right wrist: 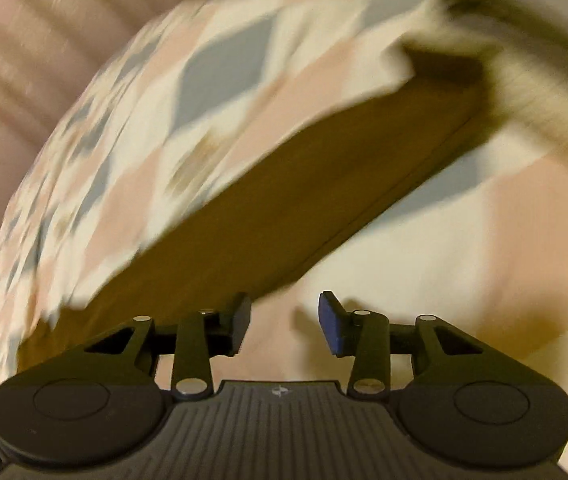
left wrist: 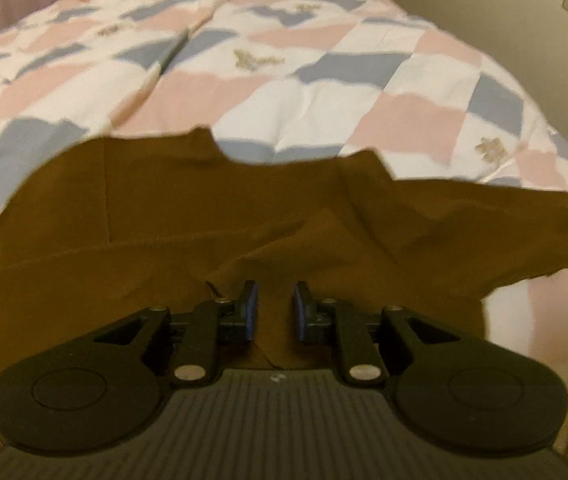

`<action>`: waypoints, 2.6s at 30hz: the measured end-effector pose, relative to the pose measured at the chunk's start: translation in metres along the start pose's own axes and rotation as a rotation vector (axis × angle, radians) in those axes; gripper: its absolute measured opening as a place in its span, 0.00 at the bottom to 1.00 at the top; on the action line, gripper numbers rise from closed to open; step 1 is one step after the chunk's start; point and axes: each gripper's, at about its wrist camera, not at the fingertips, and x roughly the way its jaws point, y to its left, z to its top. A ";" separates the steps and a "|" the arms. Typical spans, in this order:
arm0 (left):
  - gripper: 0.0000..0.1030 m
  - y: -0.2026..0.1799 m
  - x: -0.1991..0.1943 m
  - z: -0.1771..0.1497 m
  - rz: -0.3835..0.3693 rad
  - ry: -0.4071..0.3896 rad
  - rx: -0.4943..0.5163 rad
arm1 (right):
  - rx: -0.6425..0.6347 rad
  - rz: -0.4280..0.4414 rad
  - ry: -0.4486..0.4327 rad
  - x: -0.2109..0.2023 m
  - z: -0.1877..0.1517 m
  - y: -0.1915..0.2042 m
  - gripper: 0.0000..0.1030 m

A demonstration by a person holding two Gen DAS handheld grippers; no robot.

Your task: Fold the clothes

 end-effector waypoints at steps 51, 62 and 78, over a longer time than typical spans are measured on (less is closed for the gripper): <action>0.31 0.322 -0.167 -0.148 -0.002 -0.026 -0.605 | -0.962 0.394 0.250 0.036 -0.407 0.441 0.49; 0.36 0.303 -0.074 -0.074 -0.078 -0.024 -0.515 | -0.621 0.116 0.209 0.036 -0.294 0.324 0.49; 0.26 0.278 -0.091 -0.054 -0.038 -0.035 -0.310 | -0.456 0.015 0.095 0.031 -0.217 0.257 0.49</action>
